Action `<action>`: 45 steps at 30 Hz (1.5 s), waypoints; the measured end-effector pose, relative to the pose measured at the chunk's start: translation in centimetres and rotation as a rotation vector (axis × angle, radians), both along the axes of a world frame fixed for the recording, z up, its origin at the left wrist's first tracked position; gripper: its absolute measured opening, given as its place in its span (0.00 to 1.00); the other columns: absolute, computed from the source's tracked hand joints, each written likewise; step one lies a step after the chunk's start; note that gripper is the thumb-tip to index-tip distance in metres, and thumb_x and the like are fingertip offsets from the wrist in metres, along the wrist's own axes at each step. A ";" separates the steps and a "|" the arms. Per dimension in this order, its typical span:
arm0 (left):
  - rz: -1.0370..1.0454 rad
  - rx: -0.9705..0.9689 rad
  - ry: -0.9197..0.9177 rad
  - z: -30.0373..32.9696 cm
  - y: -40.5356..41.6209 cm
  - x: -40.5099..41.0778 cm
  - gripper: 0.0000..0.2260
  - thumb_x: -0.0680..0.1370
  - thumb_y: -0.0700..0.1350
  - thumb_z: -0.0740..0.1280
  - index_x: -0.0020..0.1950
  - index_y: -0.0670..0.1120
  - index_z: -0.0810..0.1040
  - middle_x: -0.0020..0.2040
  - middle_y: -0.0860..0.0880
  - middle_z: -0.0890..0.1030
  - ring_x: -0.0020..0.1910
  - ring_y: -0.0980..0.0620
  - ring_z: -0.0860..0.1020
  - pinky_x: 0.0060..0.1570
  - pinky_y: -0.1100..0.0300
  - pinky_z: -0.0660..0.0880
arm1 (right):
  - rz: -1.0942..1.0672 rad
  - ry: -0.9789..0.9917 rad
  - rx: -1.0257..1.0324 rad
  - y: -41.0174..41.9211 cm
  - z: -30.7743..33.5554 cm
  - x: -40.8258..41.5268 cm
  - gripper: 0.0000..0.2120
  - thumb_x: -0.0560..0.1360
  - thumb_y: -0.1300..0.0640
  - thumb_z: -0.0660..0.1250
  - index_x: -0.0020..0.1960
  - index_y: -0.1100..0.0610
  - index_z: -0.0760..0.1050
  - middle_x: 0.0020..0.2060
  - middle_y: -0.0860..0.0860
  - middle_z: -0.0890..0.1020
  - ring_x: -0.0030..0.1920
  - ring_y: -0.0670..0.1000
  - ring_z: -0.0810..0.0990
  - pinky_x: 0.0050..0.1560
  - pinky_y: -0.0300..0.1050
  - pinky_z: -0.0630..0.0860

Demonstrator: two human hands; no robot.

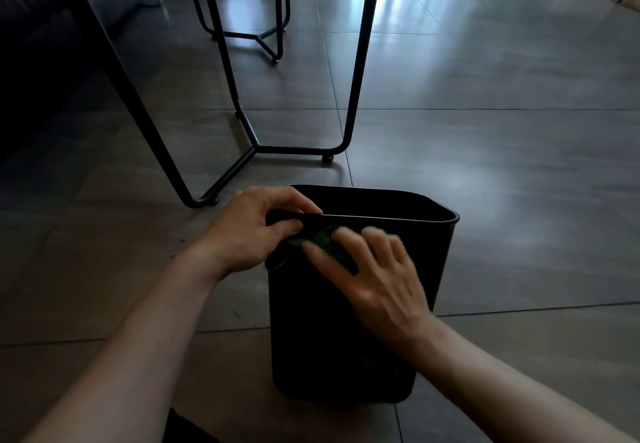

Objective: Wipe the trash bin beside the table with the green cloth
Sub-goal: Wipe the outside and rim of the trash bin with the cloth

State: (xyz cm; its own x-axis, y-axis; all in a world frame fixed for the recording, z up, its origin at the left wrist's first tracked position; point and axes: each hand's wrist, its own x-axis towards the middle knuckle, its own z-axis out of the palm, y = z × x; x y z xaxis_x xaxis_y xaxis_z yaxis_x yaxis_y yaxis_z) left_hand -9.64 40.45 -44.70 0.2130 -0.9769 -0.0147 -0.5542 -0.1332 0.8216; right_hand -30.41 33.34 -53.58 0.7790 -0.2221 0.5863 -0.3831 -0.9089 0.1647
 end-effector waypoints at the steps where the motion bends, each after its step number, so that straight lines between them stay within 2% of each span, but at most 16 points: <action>1: 0.003 0.000 0.004 0.0 0.0 0.0 0.13 0.78 0.34 0.69 0.54 0.50 0.86 0.48 0.55 0.86 0.51 0.67 0.81 0.46 0.80 0.70 | 0.055 0.063 -0.022 0.7 -0.8 -0.6 0.21 0.84 0.51 0.62 0.76 0.49 0.69 0.65 0.58 0.71 0.55 0.61 0.74 0.49 0.55 0.73; 5: -0.001 0.012 0.006 -0.1 0.3 0.0 0.12 0.78 0.36 0.70 0.53 0.53 0.85 0.47 0.56 0.86 0.51 0.67 0.81 0.46 0.80 0.71 | 0.218 0.389 -0.061 3.3 -3.7 -5.0 0.20 0.83 0.55 0.60 0.75 0.49 0.71 0.65 0.55 0.73 0.54 0.58 0.79 0.48 0.50 0.79; 8: 0.014 0.015 -0.025 -0.2 0.2 0.1 0.12 0.78 0.38 0.70 0.52 0.56 0.85 0.46 0.58 0.86 0.50 0.66 0.81 0.44 0.80 0.71 | 0.067 0.276 -0.010 2.6 -1.7 -7.2 0.17 0.83 0.57 0.60 0.70 0.52 0.76 0.61 0.57 0.76 0.48 0.60 0.78 0.43 0.54 0.79; 11: 0.027 0.029 -0.040 -0.1 0.2 0.3 0.12 0.78 0.40 0.71 0.51 0.59 0.84 0.49 0.57 0.86 0.52 0.63 0.81 0.47 0.73 0.72 | -0.211 0.118 0.141 -0.5 3.6 -9.8 0.22 0.75 0.60 0.70 0.68 0.53 0.79 0.57 0.58 0.77 0.46 0.65 0.79 0.41 0.56 0.78; 15: 0.041 0.033 -0.131 -0.3 0.1 0.2 0.10 0.77 0.46 0.71 0.49 0.63 0.81 0.46 0.61 0.84 0.49 0.65 0.80 0.46 0.65 0.72 | -0.558 -0.372 0.592 -5.7 11.7 -13.8 0.14 0.72 0.48 0.67 0.56 0.41 0.80 0.48 0.58 0.82 0.36 0.64 0.81 0.32 0.48 0.76; 17: 0.045 0.015 -0.194 -0.5 0.1 -0.2 0.07 0.75 0.53 0.71 0.51 0.65 0.79 0.43 0.60 0.83 0.46 0.63 0.80 0.44 0.63 0.73 | -0.658 -0.761 1.053 -8.4 13.9 -15.7 0.10 0.71 0.41 0.65 0.48 0.38 0.83 0.48 0.62 0.83 0.32 0.59 0.82 0.24 0.45 0.76; 20: -0.029 0.029 -0.262 -0.6 0.0 -0.8 0.10 0.75 0.58 0.71 0.56 0.67 0.78 0.46 0.61 0.82 0.50 0.60 0.79 0.52 0.55 0.76 | -0.458 -1.056 1.589 -11.9 14.2 -19.2 0.25 0.76 0.36 0.67 0.69 0.47 0.79 0.72 0.60 0.77 0.57 0.56 0.82 0.49 0.52 0.83; 23: -0.041 0.018 -0.290 -0.8 0.0 -0.8 0.08 0.77 0.50 0.71 0.53 0.63 0.79 0.47 0.58 0.82 0.51 0.57 0.78 0.57 0.50 0.74 | -0.225 -1.010 1.774 -12.9 13.4 -19.0 0.29 0.75 0.27 0.63 0.66 0.44 0.81 0.64 0.52 0.84 0.56 0.55 0.84 0.56 0.61 0.83; 26: -0.048 0.010 -0.281 -0.9 0.3 -0.3 0.07 0.77 0.47 0.72 0.50 0.60 0.79 0.42 0.58 0.82 0.46 0.65 0.77 0.56 0.54 0.70 | -0.394 -0.848 1.734 -12.5 12.4 -17.2 0.24 0.76 0.38 0.71 0.65 0.51 0.80 0.55 0.51 0.88 0.49 0.51 0.88 0.40 0.47 0.85; 29: -0.069 0.047 -0.263 -0.8 0.6 0.2 0.08 0.78 0.45 0.71 0.48 0.59 0.78 0.42 0.54 0.82 0.43 0.61 0.78 0.55 0.57 0.69 | -0.580 -0.492 1.455 -12.2 11.3 -15.2 0.16 0.74 0.56 0.77 0.56 0.63 0.78 0.40 0.57 0.85 0.30 0.47 0.85 0.25 0.39 0.78; 32: -0.069 0.073 -0.238 -0.7 0.9 0.4 0.08 0.78 0.45 0.71 0.48 0.59 0.78 0.43 0.53 0.83 0.39 0.59 0.78 0.57 0.61 0.61 | -0.551 -0.264 1.378 -11.4 10.8 -12.8 0.11 0.75 0.67 0.74 0.52 0.62 0.74 0.39 0.62 0.83 0.32 0.56 0.87 0.29 0.46 0.82; 36: -0.037 0.058 -0.257 -0.9 1.1 0.6 0.06 0.78 0.47 0.71 0.49 0.59 0.78 0.41 0.55 0.82 0.39 0.65 0.76 0.49 0.61 0.68 | -0.465 -0.306 1.246 -10.0 11.9 -11.7 0.10 0.75 0.61 0.75 0.50 0.52 0.77 0.42 0.59 0.81 0.35 0.51 0.82 0.32 0.49 0.81; 38: -0.001 0.048 -0.251 -1.1 0.9 0.7 0.06 0.78 0.47 0.71 0.49 0.60 0.79 0.41 0.57 0.82 0.43 0.63 0.78 0.46 0.59 0.70 | -0.287 -0.419 1.152 -7.6 12.8 -11.2 0.11 0.72 0.56 0.77 0.49 0.46 0.77 0.41 0.51 0.82 0.31 0.43 0.81 0.27 0.37 0.77; 40: 0.036 0.053 -0.239 -1.2 0.5 0.7 0.06 0.78 0.48 0.70 0.50 0.60 0.78 0.43 0.57 0.82 0.46 0.57 0.80 0.48 0.56 0.73 | -0.098 -0.404 0.980 -4.2 12.6 -9.6 0.13 0.67 0.51 0.73 0.50 0.42 0.76 0.40 0.46 0.81 0.34 0.42 0.81 0.32 0.31 0.76; 43: 0.075 0.058 -0.272 -1.3 -0.3 0.2 0.05 0.78 0.49 0.70 0.52 0.59 0.79 0.46 0.56 0.83 0.48 0.53 0.81 0.50 0.55 0.74 | 0.097 -0.240 0.730 0.3 8.5 -5.5 0.13 0.69 0.59 0.73 0.53 0.52 0.82 0.48 0.52 0.82 0.48 0.52 0.82 0.46 0.43 0.78; 45: 0.085 0.047 -0.297 -1.4 -0.8 -0.2 0.06 0.78 0.49 0.70 0.53 0.58 0.79 0.46 0.55 0.83 0.48 0.52 0.81 0.50 0.55 0.75 | 0.116 -0.096 0.518 2.7 4.4 -2.6 0.11 0.73 0.61 0.74 0.56 0.56 0.84 0.54 0.54 0.82 0.53 0.58 0.80 0.47 0.51 0.79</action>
